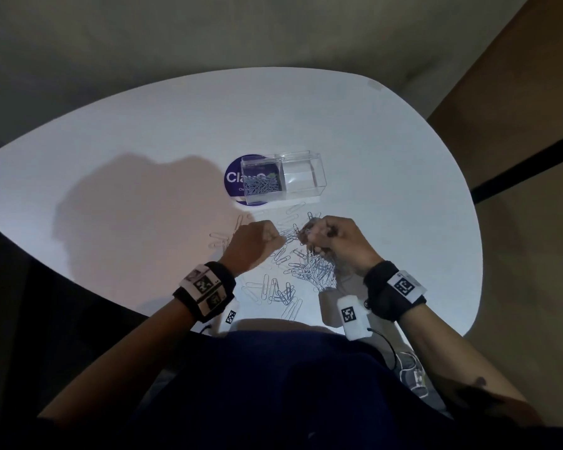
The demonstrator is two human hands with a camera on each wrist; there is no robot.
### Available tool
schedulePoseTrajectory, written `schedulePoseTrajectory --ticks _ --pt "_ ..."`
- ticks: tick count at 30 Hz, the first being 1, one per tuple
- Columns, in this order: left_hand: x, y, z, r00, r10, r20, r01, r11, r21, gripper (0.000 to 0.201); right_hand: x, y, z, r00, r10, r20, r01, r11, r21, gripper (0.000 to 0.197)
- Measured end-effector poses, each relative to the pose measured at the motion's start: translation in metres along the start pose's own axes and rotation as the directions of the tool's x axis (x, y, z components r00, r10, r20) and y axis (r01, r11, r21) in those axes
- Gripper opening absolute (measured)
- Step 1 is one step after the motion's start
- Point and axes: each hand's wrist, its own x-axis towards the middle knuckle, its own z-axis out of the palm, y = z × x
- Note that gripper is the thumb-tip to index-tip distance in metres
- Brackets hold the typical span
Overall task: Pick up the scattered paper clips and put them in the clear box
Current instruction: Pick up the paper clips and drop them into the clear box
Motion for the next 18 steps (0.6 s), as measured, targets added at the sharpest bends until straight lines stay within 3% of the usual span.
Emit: schedulePoseTrajectory --ticks 3,5,12,14,16,18 --pt "-0.003 0.005 0.008 0.988 0.141 -0.062 -0.126 0.972 0.197 0.010 0.001 0.001 -0.007 1.000 0.028 -0.012 -0.026 0.983 0.183 0.009" --pt "-0.006 0.003 0.013 0.983 0.169 -0.066 -0.145 0.951 0.274 0.013 0.001 0.000 -0.011 0.999 0.035 -0.002 -0.034 0.975 0.218 0.019" --pt "-0.013 -0.014 0.008 0.992 0.124 -0.028 -0.111 0.951 0.290 0.024 -0.006 -0.009 -0.010 0.997 0.053 0.056 -0.068 0.943 0.326 0.016" --pt "-0.014 -0.014 0.008 0.991 0.119 -0.059 -0.097 0.953 0.286 0.018 -0.007 -0.010 -0.004 0.998 0.055 0.038 -0.063 0.970 0.235 0.024" --pt "-0.012 -0.012 0.010 0.986 0.122 -0.112 -0.081 0.946 0.314 0.013 -0.005 -0.005 0.003 1.000 0.016 0.010 -0.016 1.000 -0.020 0.031" --pt "-0.010 -0.010 0.013 0.980 0.121 -0.158 -0.062 0.941 0.334 0.015 -0.001 0.002 0.011 0.997 -0.073 0.021 0.076 0.947 -0.313 0.024"
